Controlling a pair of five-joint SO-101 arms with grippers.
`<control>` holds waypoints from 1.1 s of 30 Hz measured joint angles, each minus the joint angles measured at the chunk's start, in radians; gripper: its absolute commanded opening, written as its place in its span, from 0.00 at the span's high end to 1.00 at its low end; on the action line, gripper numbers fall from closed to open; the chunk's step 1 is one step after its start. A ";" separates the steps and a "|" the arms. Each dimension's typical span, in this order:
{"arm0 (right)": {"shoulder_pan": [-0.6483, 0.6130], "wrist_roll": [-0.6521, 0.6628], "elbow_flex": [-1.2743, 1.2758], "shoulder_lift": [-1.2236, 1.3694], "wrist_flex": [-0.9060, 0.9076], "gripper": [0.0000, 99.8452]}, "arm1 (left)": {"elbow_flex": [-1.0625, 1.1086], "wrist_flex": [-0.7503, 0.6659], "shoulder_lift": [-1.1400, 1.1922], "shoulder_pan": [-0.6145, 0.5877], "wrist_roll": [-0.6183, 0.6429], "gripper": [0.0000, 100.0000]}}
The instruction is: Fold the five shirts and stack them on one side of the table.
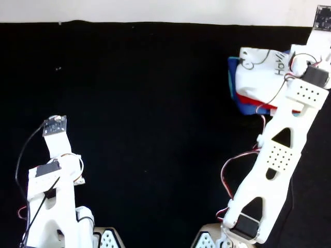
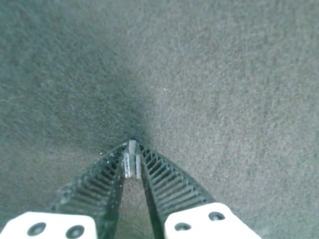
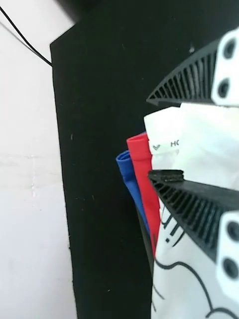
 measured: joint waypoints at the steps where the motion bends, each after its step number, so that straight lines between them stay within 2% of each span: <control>1: 0.000 0.000 0.000 -0.015 0.015 0.90 | 0.000 0.000 0.000 0.000 0.000 0.99; 4: -0.006 0.000 0.000 -0.071 0.068 1.00 | 0.000 0.000 0.000 0.000 0.000 0.99; 15: -0.034 0.000 -0.002 -0.167 0.433 0.99 | 0.000 0.000 0.000 0.000 0.000 0.99; 19: -0.031 0.000 -0.003 -0.121 0.457 0.99 | 0.000 0.000 0.000 0.000 0.000 0.99; 27: 0.035 -0.002 -0.002 0.052 0.206 0.99 | 0.000 0.000 0.000 0.000 0.000 0.99; 33: 0.043 -0.002 -0.002 0.150 -0.081 0.99 | 0.000 0.000 0.000 0.000 0.000 0.99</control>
